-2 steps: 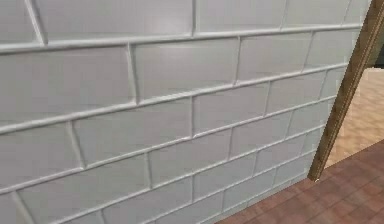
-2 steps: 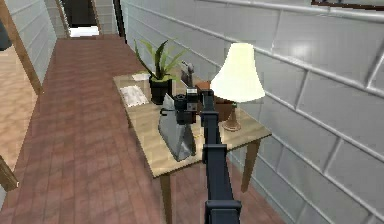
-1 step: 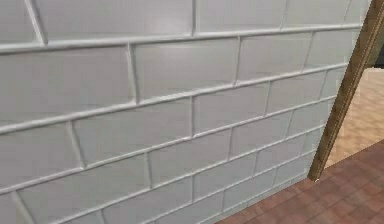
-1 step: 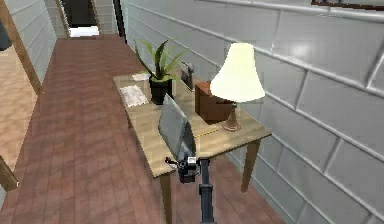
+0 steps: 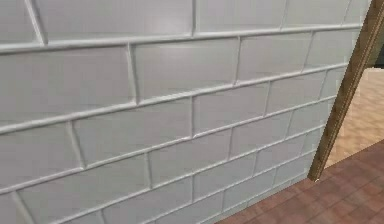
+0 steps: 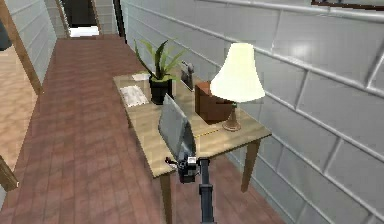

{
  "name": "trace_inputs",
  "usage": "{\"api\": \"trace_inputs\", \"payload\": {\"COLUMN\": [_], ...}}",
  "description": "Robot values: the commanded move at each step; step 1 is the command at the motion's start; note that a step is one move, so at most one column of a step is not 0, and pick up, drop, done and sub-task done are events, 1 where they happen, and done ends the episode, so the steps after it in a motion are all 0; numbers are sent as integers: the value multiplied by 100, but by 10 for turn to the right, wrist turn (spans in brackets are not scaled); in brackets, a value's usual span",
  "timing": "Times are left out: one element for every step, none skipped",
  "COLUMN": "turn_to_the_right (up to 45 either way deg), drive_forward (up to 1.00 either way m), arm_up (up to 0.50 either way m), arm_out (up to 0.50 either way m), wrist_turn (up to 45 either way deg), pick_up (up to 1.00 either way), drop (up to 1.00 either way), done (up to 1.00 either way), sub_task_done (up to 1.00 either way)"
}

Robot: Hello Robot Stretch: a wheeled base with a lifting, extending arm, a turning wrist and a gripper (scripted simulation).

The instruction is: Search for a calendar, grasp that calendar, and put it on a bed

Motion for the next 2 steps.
{"api": "trace_inputs", "payload": {"turn_to_the_right": [0,0], "drive_forward": [0,0], "arm_up": [10,36], "arm_out": [0,0], "wrist_turn": [0,0], "pick_up": [0,0], "drop": [0,0], "done": [0,0], "sub_task_done": [0,0]}}
